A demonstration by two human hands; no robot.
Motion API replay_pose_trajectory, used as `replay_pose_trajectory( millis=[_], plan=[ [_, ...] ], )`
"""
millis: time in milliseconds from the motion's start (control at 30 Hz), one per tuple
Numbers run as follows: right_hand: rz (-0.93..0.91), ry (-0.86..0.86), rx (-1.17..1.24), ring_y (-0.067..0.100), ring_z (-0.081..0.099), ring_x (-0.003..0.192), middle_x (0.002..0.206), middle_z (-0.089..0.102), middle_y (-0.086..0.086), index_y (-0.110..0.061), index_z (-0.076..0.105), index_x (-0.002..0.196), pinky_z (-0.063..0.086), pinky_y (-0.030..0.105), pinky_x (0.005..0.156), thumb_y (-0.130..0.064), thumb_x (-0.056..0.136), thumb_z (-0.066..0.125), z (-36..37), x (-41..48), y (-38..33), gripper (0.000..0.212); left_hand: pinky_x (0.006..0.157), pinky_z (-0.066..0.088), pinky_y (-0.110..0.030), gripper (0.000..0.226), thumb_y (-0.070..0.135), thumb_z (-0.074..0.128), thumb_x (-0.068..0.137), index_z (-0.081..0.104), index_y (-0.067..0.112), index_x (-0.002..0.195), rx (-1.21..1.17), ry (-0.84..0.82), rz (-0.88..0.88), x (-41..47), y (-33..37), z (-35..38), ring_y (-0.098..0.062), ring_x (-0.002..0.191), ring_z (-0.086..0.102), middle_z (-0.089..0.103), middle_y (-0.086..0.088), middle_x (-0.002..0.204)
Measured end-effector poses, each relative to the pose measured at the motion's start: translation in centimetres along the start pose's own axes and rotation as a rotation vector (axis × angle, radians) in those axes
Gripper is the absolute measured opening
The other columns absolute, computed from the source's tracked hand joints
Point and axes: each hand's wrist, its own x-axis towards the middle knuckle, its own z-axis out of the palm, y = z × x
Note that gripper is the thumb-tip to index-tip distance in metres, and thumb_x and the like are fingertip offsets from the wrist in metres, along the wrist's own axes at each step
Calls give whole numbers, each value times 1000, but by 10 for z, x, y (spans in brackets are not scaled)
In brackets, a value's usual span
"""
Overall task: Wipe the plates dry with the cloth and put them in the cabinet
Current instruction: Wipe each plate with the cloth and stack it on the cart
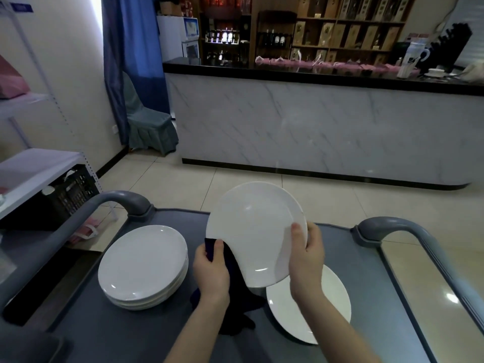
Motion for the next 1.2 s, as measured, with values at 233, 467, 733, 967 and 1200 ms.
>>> replay_pose_trajectory(
  millis=[233, 467, 733, 967, 1200],
  plan=[
    [-2, -275, -133, 0, 63, 71, 84, 70, -13, -29, 64, 94, 47, 20, 63, -26, 101, 54, -22, 26, -7, 13, 83, 53, -38, 11, 29, 64, 94, 64, 19, 95, 130, -224, 133, 26, 16, -19, -20, 90, 66, 71, -1, 94],
    [14, 162, 36, 2, 62, 71, 79, 69, -17, -30, 66, 87, 49, 23, 67, -28, 101, 52, 6, 6, 4, 20, 68, 44, -27, 14, 34, 55, 99, 57, 22, 90, 78, -25, 32, -8, 1, 8, -14, 84, 60, 65, 0, 90],
    [-29, 57, -36, 4, 64, 84, 90, 67, -18, -36, 59, 97, 49, 23, 70, -29, 103, 51, -1, -2, 10, 12, 73, 48, -31, 16, 29, 55, 99, 61, 15, 94, -27, -24, -20, -4, -2, 10, -18, 84, 61, 67, -3, 91],
    [-33, -430, -261, 12, 64, 74, 83, 70, -5, -25, 67, 92, 49, 26, 67, -24, 98, 60, -43, 37, -18, 9, 77, 50, -36, 11, 27, 62, 95, 64, 19, 88, 303, -383, 273, 35, 25, -17, -11, 76, 62, 71, 4, 81],
    [63, -859, -533, 8, 63, 74, 91, 71, 4, -19, 70, 97, 50, 23, 67, -29, 98, 61, -32, 55, -39, 14, 66, 45, -18, 11, 28, 68, 91, 64, 30, 81, 544, -748, 337, 42, 40, -10, -1, 68, 57, 66, 14, 75]
  ],
)
